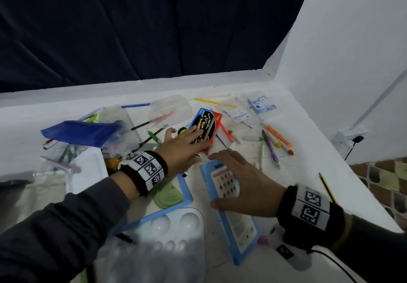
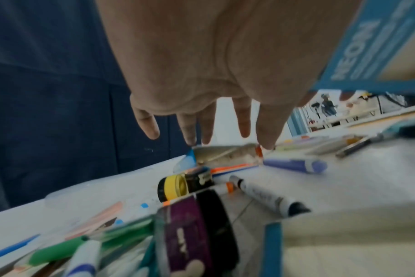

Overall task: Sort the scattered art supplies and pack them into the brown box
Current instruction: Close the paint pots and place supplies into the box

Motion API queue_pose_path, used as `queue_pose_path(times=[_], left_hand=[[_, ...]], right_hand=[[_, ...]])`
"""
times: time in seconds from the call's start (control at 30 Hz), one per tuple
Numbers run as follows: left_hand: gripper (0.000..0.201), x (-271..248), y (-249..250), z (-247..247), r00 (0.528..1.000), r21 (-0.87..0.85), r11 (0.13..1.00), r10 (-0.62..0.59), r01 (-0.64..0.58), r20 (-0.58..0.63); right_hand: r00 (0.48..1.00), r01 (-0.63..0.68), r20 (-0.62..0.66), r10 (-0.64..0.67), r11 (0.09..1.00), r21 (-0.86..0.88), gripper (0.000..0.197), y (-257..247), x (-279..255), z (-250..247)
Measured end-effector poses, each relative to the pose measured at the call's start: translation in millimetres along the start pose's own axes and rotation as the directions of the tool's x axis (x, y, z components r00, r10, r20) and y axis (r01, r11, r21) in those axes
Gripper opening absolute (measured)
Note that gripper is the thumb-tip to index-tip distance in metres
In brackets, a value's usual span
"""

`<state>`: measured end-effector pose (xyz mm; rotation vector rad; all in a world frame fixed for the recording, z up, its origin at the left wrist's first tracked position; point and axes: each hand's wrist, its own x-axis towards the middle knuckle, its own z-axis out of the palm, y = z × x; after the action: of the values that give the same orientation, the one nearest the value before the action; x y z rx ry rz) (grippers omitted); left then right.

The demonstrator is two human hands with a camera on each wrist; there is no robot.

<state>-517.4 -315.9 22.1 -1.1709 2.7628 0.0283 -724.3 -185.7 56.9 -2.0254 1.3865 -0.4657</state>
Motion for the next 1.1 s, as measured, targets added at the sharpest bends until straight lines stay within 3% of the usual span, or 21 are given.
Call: queue_pose_path(times=[0.2, 0.4, 0.53, 0.7, 0.83, 0.9, 0.97, 1.1], left_hand=[[0.045, -79, -12, 1, 0.984, -0.134, 0.991, -0.025, 0.001, -0.174], [0.081, -122, -2, 23, 0.996, -0.047, 0.998, -0.026, 0.031, 0.086], [0.08, -106, 10, 31, 0.99, 0.091, 0.995, -0.041, 0.029, 0.133], [0.063, -101, 14, 12, 0.998, 0.091, 0.996, 0.007, -0.002, -0.057], [0.055, -105, 9, -25, 0.969, -0.118, 0.99, -0.108, 0.084, -0.221], [0.041, -110, 3, -45, 0.912, -0.373, 0.921, -0.248, 0.117, -0.326], [0.028, -116, -8, -60, 0.808, -0.614, 0.782, -0.429, 0.109, -0.404], [0.018, -131, -28, -81, 0.587, -0.879, 0.452, -0.674, -0.152, -0.448]], right_hand=[[0.999, -0.003, 0.04, 0.007, 0.996, -0.087, 0.092, -1, 2, 14], [0.998, -0.048, 0.039, 0.05, 0.997, -0.058, 0.09, 6, 14, 16], [0.999, -0.039, 0.032, 0.041, 0.997, -0.07, 0.092, 7, 17, 17], [0.999, -0.034, -0.03, 0.032, 0.998, -0.052, 0.089, 5, 18, 11], [0.994, -0.039, -0.1, 0.035, 0.999, -0.036, 0.087, 7, 17, 6], [0.992, -0.042, -0.12, 0.037, 0.998, -0.042, 0.088, 6, 18, 2], [0.991, -0.037, -0.133, 0.03, 0.998, -0.046, 0.088, 4, 19, -3], [0.991, -0.023, -0.132, 0.018, 0.999, -0.033, 0.083, -2, 23, -7]])
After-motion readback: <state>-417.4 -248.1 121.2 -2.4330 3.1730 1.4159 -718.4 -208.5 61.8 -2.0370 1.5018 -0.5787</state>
